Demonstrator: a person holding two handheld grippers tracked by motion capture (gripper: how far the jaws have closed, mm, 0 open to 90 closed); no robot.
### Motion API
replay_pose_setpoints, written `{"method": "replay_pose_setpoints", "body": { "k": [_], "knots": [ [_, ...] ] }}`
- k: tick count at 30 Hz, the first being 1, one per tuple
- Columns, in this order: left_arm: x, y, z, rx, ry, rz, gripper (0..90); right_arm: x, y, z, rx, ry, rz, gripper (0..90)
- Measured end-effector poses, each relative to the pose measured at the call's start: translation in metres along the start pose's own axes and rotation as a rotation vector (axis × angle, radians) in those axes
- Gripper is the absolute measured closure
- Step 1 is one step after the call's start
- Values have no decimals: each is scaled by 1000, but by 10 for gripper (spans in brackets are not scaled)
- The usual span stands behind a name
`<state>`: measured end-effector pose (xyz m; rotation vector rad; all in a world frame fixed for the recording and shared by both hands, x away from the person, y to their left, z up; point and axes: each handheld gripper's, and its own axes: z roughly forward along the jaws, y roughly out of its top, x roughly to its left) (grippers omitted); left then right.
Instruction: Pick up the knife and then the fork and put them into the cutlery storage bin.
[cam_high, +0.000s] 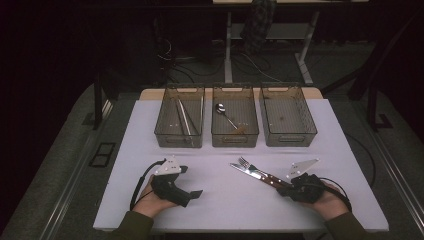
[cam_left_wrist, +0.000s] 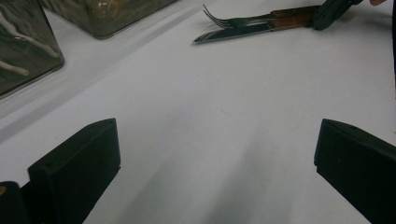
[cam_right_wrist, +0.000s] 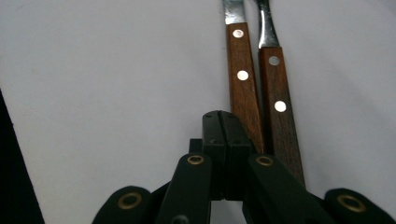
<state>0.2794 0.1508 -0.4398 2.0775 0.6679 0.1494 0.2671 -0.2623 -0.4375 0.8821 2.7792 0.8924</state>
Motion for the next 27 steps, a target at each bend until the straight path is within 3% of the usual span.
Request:
{"method": "replay_pose_setpoints", "body": {
  "k": [7,11,15,18,27],
  "knots": [
    [-1,0,0,-3,-3,5,0,-2,0,-5,-29,11,7,897],
    [-1,0,0,-5,-5,4,0,-6,5,-15,-77,29,11,826],
    [-1,0,1,-7,-7,5,0,-14,10,-19,-93,8,19,785],
    [-1,1,1,-4,-7,4,0,-21,16,-15,-85,-6,32,779],
    [-1,1,1,-6,-8,4,0,-31,30,2,-54,-3,7,779]
  ]
}}
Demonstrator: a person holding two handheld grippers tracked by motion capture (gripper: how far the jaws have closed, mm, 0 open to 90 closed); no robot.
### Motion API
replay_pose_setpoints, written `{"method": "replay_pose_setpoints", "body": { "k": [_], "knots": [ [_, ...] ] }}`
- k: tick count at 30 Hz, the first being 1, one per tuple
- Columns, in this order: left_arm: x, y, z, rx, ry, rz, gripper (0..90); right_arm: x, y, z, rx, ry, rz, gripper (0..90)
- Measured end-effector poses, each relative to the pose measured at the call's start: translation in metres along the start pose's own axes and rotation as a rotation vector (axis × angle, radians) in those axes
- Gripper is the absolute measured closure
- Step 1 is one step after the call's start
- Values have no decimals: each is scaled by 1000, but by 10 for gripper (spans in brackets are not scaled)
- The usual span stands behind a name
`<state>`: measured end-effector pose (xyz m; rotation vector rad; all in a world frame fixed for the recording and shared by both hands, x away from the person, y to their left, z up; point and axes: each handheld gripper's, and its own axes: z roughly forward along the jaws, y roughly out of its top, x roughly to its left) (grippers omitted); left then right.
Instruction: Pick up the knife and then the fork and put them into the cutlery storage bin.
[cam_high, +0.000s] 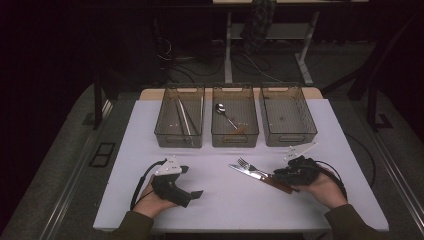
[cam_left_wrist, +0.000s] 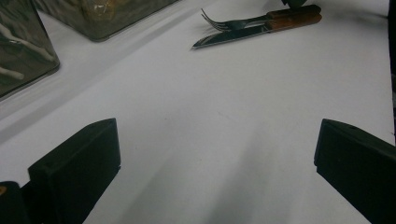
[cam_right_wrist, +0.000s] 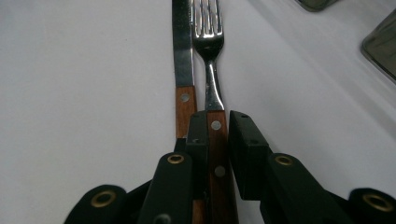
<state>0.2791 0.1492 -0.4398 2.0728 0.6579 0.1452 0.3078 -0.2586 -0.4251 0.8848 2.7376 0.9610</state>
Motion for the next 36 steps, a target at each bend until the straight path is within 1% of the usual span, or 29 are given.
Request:
{"method": "replay_pose_setpoints", "body": {
  "k": [6,12,16,17,19,24,29,32,36],
  "knots": [
    [0,0,0,1,-2,-1,0,-2,1,7,28,0,-14,775],
    [0,0,1,1,-3,-2,0,-3,2,9,34,12,-16,762],
    [0,0,1,0,-5,-1,0,-5,4,11,62,15,-19,754],
    [-1,0,1,-1,-5,-1,0,-5,5,12,75,16,-26,753],
    [-1,0,1,-1,-7,0,0,-5,9,14,115,13,-34,752],
    [-2,1,1,-2,-10,5,0,-4,25,20,248,6,-89,750],
    [-2,1,1,0,-13,10,0,-3,45,29,400,10,-106,746],
    [-2,1,1,2,-16,14,0,-2,56,35,489,7,-106,745],
    [-1,0,2,16,-13,30,0,-1,66,42,573,3,-107,757]
  ]
}}
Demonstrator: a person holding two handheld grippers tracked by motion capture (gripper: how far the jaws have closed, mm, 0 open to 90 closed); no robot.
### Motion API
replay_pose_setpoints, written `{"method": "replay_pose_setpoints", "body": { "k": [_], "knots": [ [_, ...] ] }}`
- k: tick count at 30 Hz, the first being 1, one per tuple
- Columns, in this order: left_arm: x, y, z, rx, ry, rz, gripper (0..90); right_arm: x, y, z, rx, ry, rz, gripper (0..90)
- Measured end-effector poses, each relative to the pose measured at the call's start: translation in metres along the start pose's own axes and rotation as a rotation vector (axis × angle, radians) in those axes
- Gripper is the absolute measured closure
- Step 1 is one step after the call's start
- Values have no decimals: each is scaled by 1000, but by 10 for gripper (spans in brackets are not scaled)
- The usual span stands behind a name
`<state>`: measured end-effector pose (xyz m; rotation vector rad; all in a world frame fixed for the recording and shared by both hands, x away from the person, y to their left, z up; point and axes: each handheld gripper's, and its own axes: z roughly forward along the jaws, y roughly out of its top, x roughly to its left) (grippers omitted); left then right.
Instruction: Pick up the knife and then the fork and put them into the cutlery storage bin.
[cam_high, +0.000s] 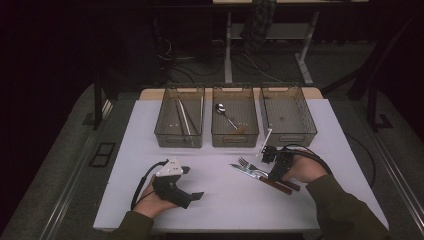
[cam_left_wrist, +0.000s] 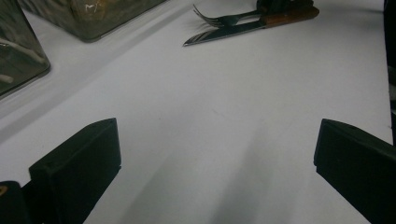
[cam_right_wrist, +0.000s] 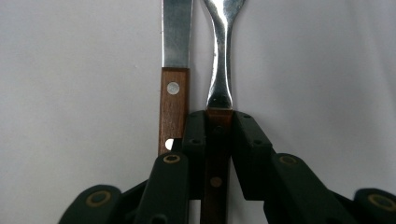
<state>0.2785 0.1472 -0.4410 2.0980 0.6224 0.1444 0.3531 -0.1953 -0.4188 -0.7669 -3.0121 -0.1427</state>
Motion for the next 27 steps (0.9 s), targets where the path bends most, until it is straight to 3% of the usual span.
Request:
{"method": "replay_pose_setpoints", "body": {
  "k": [6,12,18,27],
  "knots": [
    [2,-2,-2,-2,4,5,0,2,5,0,36,-13,-6,770],
    [2,-3,-4,-2,-12,16,0,0,-1,-2,-8,4,-2,771],
    [3,-4,-7,-8,-23,12,0,-6,-15,-17,-129,3,36,772],
    [1,-9,-8,2,-16,-10,0,-21,-45,-33,-394,15,133,772]
  ]
}}
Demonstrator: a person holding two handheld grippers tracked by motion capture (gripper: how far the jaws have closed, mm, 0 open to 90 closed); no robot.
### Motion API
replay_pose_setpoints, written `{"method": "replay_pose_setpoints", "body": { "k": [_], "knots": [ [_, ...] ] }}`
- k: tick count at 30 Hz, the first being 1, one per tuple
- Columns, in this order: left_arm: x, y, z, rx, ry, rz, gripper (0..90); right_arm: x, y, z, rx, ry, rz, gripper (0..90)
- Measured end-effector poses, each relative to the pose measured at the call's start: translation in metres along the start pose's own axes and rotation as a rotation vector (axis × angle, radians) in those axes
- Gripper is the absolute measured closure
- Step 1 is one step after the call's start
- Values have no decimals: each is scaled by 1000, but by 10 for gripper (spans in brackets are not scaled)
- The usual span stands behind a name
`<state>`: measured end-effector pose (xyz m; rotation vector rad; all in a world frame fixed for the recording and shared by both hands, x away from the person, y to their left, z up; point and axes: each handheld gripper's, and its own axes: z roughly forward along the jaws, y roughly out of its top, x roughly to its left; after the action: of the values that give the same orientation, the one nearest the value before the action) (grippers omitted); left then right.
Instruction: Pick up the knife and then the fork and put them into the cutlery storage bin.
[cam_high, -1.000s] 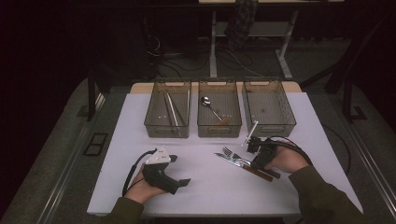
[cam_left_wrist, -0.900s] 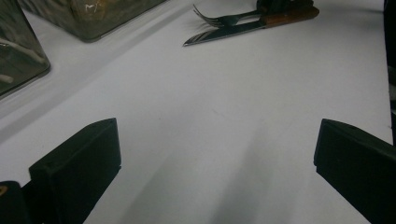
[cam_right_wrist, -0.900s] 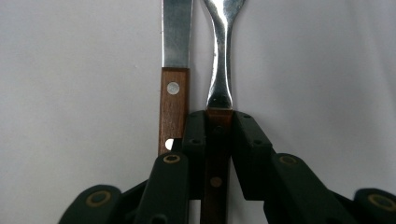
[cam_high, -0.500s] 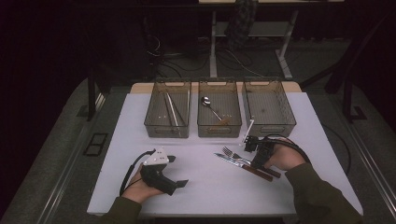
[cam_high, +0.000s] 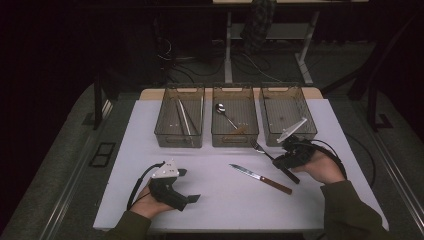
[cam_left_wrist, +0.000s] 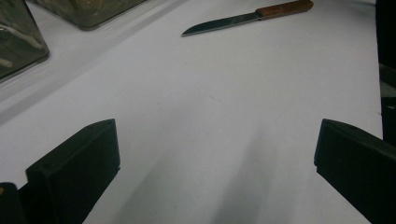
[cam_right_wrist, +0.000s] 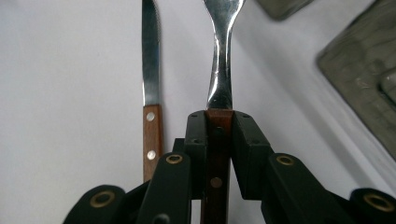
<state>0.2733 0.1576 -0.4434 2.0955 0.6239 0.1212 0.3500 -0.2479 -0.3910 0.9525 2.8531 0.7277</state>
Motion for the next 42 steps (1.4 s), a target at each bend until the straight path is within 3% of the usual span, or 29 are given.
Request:
{"method": "replay_pose_setpoints", "body": {
  "k": [6,15,30,35,42],
  "knots": [
    [1,-1,-1,-7,4,-9,0,-9,-17,-5,-153,15,52,772],
    [0,1,0,-12,-2,6,0,-12,-26,-23,-334,-34,99,771],
    [0,1,1,-15,-8,2,0,-26,-25,-47,-483,-96,158,771],
    [0,1,2,-19,-11,-2,0,-39,-18,-61,-543,-125,192,771],
    [0,1,1,-24,-12,-3,0,-60,-4,-78,-571,-200,236,771]
  ]
}}
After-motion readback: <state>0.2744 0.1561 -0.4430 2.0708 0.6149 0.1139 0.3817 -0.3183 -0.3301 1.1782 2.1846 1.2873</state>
